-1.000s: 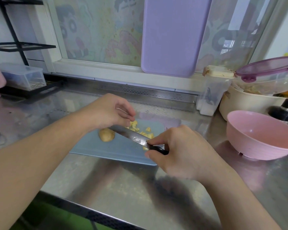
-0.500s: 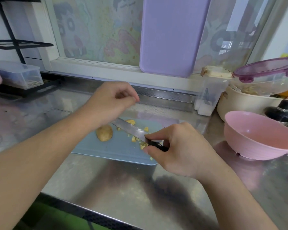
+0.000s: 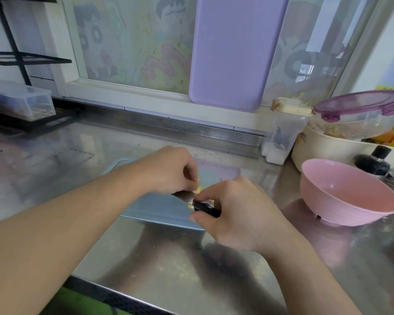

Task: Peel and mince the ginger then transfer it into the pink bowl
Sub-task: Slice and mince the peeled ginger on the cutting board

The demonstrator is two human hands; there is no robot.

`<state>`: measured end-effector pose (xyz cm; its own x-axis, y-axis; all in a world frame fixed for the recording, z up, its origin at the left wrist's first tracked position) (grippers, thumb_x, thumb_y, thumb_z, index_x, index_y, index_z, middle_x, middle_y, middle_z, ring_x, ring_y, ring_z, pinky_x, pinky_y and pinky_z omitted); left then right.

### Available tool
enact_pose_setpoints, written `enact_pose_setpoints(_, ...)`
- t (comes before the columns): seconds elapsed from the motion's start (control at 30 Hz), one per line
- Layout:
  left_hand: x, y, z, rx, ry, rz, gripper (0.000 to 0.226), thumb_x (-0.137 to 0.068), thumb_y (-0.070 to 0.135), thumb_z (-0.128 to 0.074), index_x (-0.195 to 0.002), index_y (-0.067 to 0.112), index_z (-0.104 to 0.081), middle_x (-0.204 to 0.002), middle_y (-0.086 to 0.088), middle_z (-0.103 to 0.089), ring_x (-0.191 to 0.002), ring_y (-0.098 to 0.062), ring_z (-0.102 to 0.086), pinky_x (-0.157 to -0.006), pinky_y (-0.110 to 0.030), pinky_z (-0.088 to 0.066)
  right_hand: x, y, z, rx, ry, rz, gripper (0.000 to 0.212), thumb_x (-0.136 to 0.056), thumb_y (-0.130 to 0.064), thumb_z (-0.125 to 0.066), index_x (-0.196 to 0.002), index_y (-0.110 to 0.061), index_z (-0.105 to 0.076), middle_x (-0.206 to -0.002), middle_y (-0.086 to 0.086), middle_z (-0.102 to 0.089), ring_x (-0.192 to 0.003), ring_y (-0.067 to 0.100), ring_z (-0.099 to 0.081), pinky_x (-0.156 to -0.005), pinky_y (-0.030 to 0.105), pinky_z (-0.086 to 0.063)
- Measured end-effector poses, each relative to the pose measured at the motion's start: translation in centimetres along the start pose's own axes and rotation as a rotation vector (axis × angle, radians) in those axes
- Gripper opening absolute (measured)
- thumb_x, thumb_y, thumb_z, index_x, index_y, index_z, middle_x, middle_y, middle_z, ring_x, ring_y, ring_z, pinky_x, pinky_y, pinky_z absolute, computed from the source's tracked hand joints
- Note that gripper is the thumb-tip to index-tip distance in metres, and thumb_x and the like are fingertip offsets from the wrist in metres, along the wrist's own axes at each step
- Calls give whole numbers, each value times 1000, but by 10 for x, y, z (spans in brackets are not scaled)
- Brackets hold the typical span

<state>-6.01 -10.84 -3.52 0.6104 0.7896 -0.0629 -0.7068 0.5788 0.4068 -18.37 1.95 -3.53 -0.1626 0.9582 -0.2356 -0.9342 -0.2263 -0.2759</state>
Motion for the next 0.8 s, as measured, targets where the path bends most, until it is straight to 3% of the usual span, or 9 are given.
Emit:
enact_pose_setpoints(0.1,-4,-6,5,3,89,37,12,-87,22,-78,-78,30,-80,-69,21,-72,-68,4,-68,-66,-21,-50,0,0,1,0,25,2,26,-90,-54,-66,-102,-34,-77,-54,-13,-48,-59,10,-47,-60,29,-39)
enact_pose_setpoints(0.23,-2,-5,4,0,-54,7,31,-92,7,-64,-90,33,-80,-79,21,-75,-78,4,-69,-77,-25,-56,0,-1,-2,24,7,14,28,-90,-55,-65,-105,-35,-76,-59,-6,-54,-59,12,-47,-60,31,-42)
enact_pose_setpoints(0.33,3,2,2,182,-62,-26,38,-98,1,-51,-95,30,-76,-85,17,-78,-82,-2,-73,-83,-33,-60,0,1,-1,16,8,-5,28,-89,-56,-65,-105,-35,-76,-58,-7,-55,-60,13,-48,-61,30,-44)
enact_pose_setpoints(0.4,4,3,6,279,86,-30,33,-101,7,-52,-95,31,-74,-87,15,-77,-82,-3,-73,-84,-38,-62,-1,4,-1,-17,36,-29,26,-89,-56,-66,-103,-36,-77,-53,-10,-50,-62,14,-47,-61,30,-42)
enact_pose_setpoints(0.5,11,4,27,216,544,-115,23,-100,12,-55,-101,31,-69,-93,15,-72,-86,-4,-67,-83,-35,-57,-4,12,-1,-77,96,-91,24,-91,-55,-66,-97,-35,-78,-47,-10,-43,-60,14,-44,-59,30,-38)
enact_pose_setpoints(0.6,26,9,44,228,871,-214,18,-96,6,-54,-105,17,-64,-100,7,-64,-89,-10,-59,-81,-25,-49,-7,21,2,-198,141,-191,25,-95,-50,-65,-88,-30,-78,-48,-13,-56,-50,11,-48,-56,29,-40)
enact_pose_setpoints(0.7,35,5,37,284,916,-189,17,-95,2,-55,-102,16,-60,-96,7,-60,-81,-6,-55,-73,-18,-43,-8,31,8,-443,161,-298,30,-100,-39,-61,-81,-22,-76,-54,2,-67,-37,12,-49,-47,27,-46)
enact_pose_setpoints(0.8,37,-11,8,344,833,-73,18,-92,3,-58,-98,19,-60,-88,4,-62,-77,-11,-57,-72,-26,-47,-6,38,12,-625,158,-361,34,-105,-31,-57,-78,-16,-72,-54,8,-65,-36,24,-49,-42,23,-41)
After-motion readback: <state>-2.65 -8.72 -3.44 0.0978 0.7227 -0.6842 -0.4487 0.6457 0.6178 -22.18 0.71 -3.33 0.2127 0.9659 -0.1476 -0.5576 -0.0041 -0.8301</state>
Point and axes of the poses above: each hand's wrist, its own x-axis away from the middle knuckle, its own z-axis out of the back of the hand, y = z × x, the point moved 4 cm from there along -x, towards the middle knuckle
